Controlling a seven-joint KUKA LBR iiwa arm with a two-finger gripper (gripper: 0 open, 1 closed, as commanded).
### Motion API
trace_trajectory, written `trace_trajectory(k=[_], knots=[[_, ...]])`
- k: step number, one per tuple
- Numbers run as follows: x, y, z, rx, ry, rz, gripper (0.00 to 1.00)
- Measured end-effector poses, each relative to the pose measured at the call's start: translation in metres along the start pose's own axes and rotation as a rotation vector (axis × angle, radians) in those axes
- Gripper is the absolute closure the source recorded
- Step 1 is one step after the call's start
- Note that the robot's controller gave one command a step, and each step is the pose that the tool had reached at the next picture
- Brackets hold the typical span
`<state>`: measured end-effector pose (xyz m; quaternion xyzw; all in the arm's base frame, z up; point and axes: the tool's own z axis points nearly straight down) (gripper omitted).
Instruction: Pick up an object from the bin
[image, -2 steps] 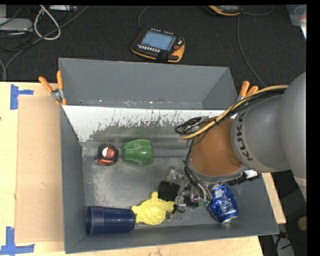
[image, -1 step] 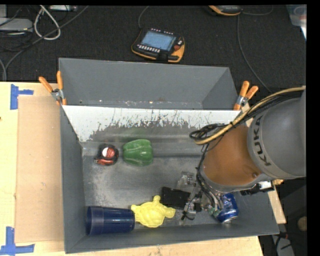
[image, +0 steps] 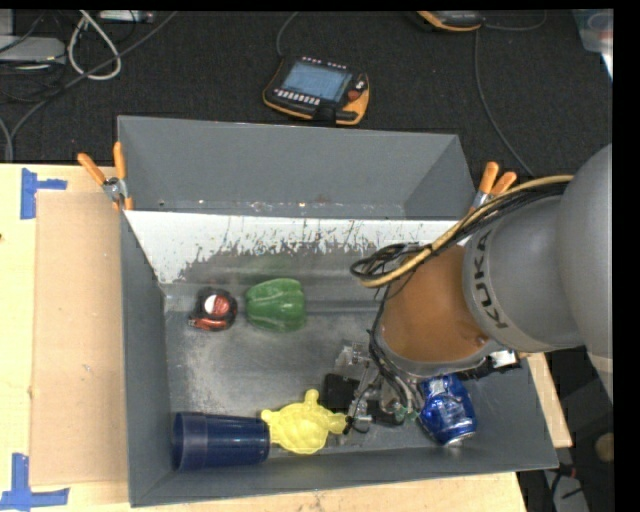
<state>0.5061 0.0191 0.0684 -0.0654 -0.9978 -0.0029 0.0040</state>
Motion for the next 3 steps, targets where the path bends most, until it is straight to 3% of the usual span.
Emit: trace_trajectory(k=[1,2,3], knots=[[0.004,0.009,-0.001,0.001,-0.007,0.043,0.00],[-0.004,0.006,-0.097,0.001,0.000,0.053,0.00],[0.015,0.018,-0.019,0.001,-0.002,0.065,0.00]])
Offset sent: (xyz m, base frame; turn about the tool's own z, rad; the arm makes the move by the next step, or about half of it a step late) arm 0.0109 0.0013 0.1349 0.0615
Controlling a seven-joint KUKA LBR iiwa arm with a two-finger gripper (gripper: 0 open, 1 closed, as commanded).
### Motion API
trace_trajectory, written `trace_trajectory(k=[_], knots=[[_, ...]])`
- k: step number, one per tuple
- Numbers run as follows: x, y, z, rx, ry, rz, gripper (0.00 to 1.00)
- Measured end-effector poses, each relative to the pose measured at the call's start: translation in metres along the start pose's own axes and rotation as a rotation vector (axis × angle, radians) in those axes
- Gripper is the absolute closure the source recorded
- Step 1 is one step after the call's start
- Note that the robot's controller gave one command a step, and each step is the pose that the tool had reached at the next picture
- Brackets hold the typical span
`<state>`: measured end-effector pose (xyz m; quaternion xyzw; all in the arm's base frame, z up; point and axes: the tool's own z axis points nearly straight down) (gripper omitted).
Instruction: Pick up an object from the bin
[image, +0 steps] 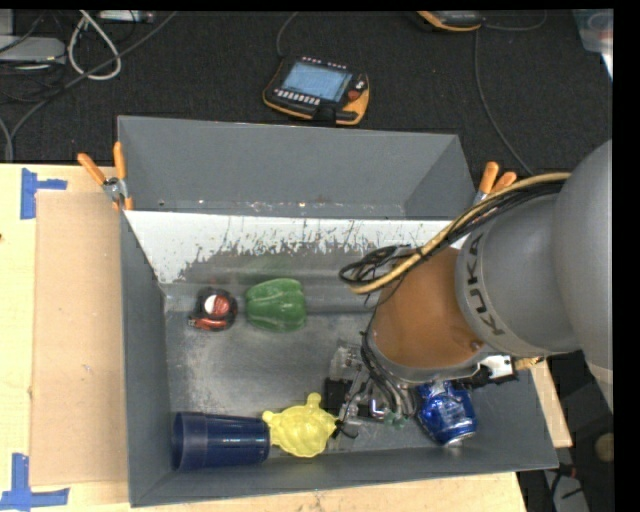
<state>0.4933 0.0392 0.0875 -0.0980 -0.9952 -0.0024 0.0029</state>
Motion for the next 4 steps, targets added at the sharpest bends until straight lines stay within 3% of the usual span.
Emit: trace_trajectory(k=[1,2,3,4], knots=[[0.001,0.002,0.003,-0.001,-0.004,0.083,0.00],[0.000,0.056,0.020,-0.001,0.004,0.006,0.00],[0.006,0.048,0.019,0.001,0.000,0.056,0.00],[-0.004,0.058,0.016,0.001,0.005,0.034,1.00]])
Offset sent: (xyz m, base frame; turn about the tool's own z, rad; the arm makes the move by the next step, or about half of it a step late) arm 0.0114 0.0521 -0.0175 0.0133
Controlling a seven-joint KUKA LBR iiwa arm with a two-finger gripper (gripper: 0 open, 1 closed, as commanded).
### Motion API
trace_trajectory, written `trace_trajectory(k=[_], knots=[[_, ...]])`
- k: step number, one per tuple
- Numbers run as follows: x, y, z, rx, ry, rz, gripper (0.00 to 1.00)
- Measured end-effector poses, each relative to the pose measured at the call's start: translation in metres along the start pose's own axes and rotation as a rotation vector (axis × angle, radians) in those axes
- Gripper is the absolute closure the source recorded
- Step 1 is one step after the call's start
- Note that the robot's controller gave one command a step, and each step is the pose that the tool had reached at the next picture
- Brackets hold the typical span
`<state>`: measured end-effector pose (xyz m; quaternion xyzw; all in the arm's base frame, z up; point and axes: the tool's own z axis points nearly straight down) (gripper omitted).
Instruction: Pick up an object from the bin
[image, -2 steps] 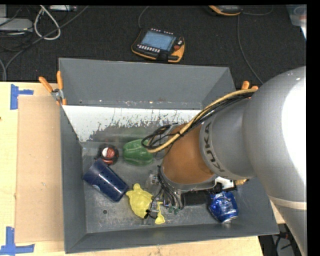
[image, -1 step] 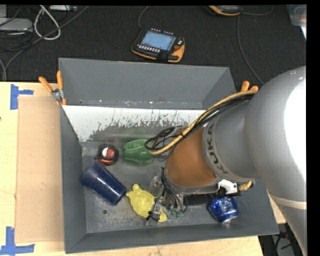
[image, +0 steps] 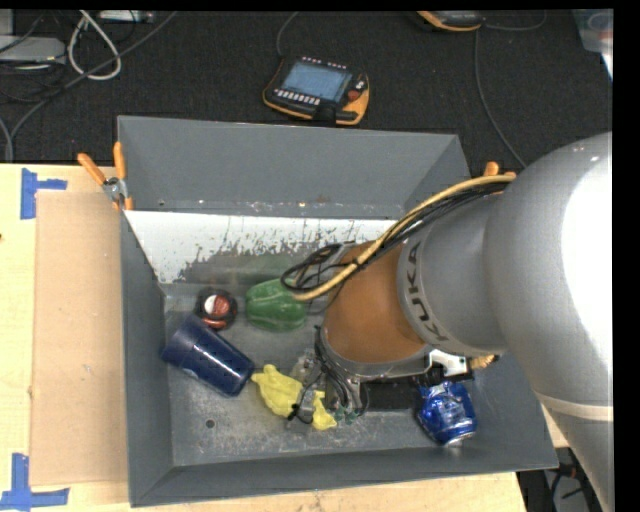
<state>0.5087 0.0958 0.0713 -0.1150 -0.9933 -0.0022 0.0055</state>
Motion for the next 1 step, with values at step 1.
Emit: trace_trajectory(k=[1], knots=[[0.0000,0.0000,0.0000,0.000,0.000,0.000,1.00]])
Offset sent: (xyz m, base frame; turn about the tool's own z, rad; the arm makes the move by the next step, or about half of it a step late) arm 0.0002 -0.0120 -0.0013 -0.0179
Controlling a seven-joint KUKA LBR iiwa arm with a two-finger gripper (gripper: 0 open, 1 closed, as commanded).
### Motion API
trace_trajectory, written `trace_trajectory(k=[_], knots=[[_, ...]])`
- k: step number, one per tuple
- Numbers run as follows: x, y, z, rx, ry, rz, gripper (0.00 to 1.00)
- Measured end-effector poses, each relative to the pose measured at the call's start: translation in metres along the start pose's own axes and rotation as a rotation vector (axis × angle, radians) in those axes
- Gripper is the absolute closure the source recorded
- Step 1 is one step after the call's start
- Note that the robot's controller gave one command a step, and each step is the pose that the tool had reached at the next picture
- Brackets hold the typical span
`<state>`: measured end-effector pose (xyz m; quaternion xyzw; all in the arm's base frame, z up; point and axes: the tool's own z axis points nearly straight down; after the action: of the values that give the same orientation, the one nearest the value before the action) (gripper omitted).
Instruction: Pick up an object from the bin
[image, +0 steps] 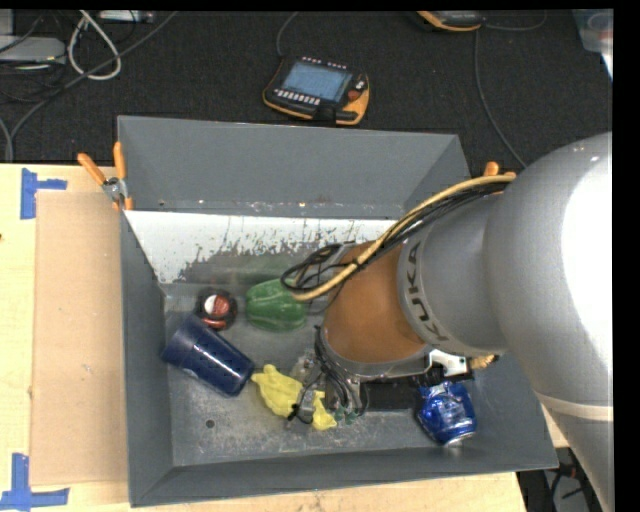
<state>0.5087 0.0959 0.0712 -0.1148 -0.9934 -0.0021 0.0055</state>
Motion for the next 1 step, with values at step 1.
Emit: trace_trajectory(k=[1], knots=[[-0.0008,-0.0028,0.0004,0.000,0.000,-0.006,1.00]])
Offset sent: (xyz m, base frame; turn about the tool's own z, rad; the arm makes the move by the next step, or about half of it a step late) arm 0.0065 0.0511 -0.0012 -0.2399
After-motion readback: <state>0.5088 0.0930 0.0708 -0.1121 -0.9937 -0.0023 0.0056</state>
